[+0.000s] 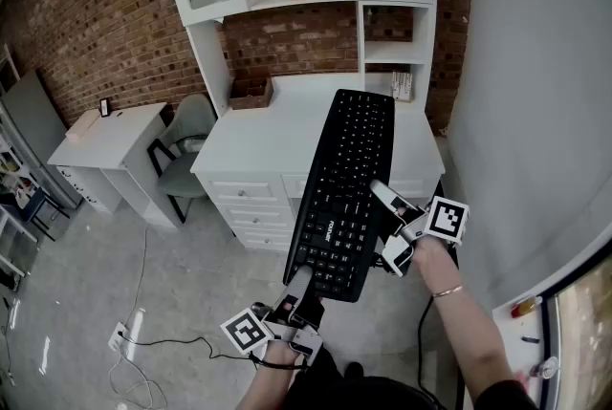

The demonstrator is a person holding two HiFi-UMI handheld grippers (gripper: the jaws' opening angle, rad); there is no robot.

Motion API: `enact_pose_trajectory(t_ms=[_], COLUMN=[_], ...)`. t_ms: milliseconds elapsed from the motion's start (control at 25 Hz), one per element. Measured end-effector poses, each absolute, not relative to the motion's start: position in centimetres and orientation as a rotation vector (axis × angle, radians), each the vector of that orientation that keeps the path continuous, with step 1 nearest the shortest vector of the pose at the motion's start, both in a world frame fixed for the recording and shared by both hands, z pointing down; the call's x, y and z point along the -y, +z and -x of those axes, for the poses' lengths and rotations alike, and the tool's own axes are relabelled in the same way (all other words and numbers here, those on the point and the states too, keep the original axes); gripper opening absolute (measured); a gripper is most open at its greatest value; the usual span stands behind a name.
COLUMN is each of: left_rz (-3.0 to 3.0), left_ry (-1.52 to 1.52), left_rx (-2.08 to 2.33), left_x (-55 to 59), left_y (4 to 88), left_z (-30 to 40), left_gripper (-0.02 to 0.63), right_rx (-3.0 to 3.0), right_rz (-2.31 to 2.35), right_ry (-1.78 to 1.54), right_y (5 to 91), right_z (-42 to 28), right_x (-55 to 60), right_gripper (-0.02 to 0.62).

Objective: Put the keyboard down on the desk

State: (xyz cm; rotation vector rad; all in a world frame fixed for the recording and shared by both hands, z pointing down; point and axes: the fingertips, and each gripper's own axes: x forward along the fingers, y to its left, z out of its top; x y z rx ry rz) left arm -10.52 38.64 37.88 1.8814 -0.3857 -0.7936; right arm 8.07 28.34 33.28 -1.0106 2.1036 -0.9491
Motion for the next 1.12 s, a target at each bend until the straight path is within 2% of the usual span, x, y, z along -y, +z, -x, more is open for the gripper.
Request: enact_pose_trajectory(t_ms=[1120], left_rz=[-1.816], left_ry=[-0.815], left_rx=[0.465], left_x=[-35.6], left_y=[40.2], left_z=[9.4], left_gripper=[0.078], right_rx=[-2.149], right_rz=[1.0], right_ry=[-1.053], right_y=[36.9], right_z=[-8.3], right_x=[-23.4], right_gripper=[0.134])
